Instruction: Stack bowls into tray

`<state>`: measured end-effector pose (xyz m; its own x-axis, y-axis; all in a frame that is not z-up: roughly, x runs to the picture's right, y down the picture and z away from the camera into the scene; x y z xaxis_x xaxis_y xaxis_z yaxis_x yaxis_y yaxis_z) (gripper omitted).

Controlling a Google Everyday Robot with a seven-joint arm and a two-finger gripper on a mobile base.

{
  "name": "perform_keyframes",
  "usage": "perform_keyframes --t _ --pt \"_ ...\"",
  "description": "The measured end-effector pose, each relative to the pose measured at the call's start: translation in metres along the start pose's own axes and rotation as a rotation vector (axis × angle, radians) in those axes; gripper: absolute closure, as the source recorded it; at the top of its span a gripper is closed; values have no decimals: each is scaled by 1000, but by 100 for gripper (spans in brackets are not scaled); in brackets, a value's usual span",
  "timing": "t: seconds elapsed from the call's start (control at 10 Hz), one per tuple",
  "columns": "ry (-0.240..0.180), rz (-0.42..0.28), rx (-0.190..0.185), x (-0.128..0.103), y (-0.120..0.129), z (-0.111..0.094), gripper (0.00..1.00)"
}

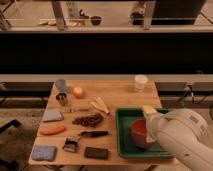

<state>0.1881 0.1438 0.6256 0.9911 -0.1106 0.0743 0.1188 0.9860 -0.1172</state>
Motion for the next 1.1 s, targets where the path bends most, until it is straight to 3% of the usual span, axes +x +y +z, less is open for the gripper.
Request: perform_keyframes --t 0.3,1.1 --pt "-6 4 -13 2 3 2 20" --pt "-21 15 5 3 -8 -5 20"
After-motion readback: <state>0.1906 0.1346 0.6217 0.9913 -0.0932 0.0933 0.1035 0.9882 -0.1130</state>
